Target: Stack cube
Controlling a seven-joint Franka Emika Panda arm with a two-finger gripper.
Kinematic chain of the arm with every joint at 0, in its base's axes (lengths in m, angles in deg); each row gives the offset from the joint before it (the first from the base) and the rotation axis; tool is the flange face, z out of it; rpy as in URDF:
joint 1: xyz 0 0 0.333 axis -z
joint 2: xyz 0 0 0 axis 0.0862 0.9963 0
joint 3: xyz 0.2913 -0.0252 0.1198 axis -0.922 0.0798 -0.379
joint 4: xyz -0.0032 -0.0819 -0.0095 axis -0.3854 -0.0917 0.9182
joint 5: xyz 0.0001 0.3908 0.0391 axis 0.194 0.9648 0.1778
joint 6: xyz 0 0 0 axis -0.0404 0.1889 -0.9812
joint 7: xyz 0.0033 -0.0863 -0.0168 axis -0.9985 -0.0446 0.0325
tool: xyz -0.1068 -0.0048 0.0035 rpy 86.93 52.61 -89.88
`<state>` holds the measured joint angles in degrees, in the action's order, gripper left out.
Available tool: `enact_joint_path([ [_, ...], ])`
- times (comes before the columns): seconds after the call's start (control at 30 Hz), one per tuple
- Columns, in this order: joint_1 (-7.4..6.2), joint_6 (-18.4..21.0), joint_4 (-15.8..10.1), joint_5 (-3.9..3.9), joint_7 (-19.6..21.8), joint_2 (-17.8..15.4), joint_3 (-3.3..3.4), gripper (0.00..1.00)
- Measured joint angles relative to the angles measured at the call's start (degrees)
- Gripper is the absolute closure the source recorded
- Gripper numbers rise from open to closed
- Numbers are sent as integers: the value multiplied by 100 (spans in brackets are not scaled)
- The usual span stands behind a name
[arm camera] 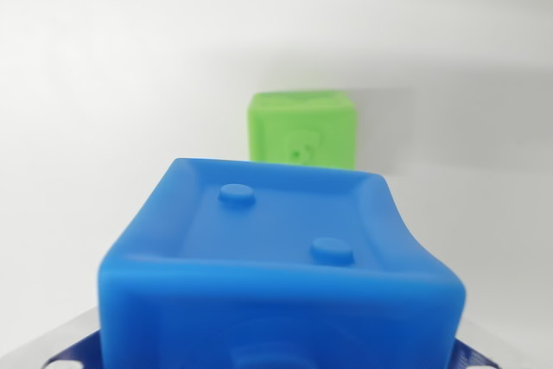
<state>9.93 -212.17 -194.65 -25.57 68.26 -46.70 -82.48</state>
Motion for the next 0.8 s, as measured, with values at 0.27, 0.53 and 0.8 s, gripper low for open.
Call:
enact_joint_path([
  [0.27,112,33,45,3,-134,12,8,100],
  [0.53,114,-251,24,3,-139,319,4,100],
  [0.8,114,-502,14,3,-141,546,4,100],
])
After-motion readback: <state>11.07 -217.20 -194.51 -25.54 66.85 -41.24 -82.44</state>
